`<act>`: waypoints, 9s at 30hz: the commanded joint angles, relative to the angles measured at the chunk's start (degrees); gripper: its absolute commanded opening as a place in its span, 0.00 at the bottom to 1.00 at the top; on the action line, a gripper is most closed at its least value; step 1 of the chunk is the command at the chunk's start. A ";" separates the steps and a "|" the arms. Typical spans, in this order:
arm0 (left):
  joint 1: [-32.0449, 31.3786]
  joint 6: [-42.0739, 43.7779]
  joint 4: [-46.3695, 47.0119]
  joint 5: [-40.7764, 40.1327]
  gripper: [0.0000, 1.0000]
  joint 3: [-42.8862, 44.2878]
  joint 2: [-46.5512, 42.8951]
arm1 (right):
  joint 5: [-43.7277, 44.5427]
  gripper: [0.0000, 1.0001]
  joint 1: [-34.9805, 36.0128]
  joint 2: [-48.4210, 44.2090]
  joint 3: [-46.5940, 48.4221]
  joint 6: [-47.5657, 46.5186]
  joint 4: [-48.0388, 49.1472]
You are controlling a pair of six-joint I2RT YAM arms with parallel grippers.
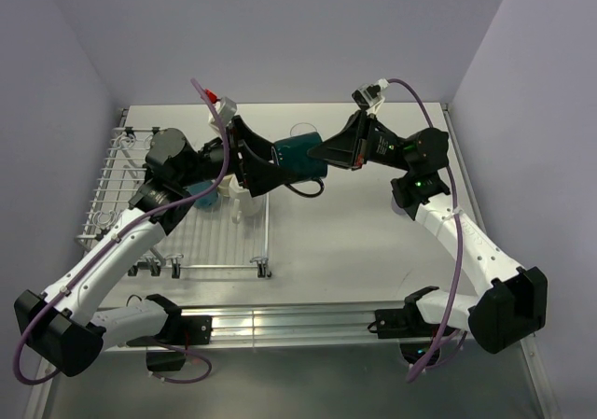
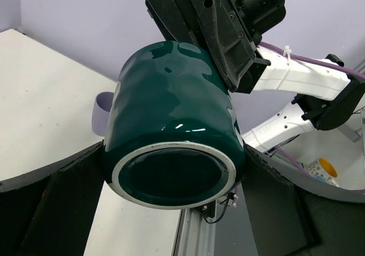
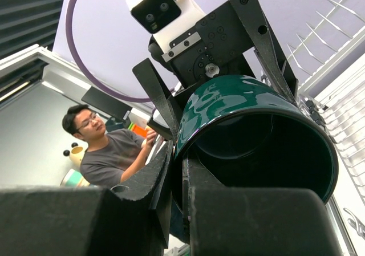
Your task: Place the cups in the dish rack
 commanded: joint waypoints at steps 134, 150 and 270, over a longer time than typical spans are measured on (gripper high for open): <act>3.88 4.64 -69.97 -60.49 0.05 1.59 11.87 | 24.49 0.49 3.55 2.32 3.59 -44.71 -51.19; 4.06 3.32 -70.24 -63.92 0.73 1.24 11.78 | 24.14 0.49 3.64 2.50 2.45 -44.19 -50.05; 6.88 4.55 -53.62 -52.75 0.39 -7.55 20.75 | 28.62 0.48 5.58 3.11 2.27 -46.30 -52.86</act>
